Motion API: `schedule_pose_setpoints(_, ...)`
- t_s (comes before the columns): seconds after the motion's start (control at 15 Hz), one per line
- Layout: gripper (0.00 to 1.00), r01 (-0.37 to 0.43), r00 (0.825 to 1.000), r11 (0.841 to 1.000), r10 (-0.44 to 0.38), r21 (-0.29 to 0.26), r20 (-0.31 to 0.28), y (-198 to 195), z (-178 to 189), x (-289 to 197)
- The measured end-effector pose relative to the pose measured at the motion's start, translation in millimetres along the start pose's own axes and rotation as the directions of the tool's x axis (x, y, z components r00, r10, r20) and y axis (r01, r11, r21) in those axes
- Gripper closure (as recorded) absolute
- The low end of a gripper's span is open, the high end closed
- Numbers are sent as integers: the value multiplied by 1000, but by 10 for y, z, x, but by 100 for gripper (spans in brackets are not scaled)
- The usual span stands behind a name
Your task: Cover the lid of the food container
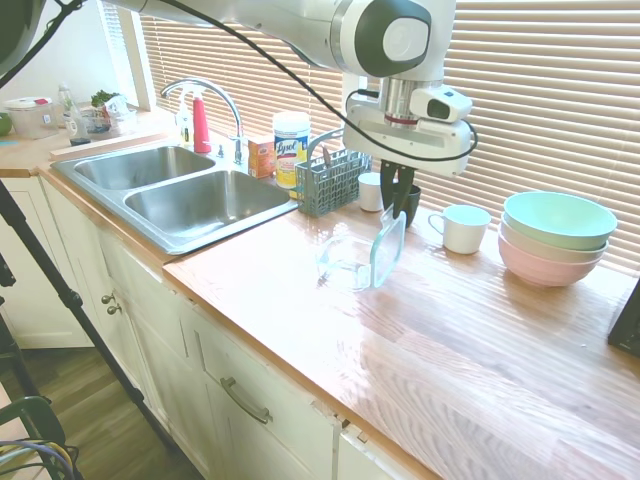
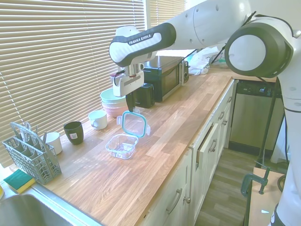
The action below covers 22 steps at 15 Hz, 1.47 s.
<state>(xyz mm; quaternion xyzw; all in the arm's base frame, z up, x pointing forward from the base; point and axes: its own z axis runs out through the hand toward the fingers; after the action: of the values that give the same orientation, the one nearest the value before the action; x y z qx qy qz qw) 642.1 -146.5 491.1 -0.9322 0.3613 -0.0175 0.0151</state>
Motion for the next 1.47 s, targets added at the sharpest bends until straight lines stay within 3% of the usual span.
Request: schedule_pose_setpoints(1.47,100,18,999,999,-19,-27,-51,-512,-104,-289)
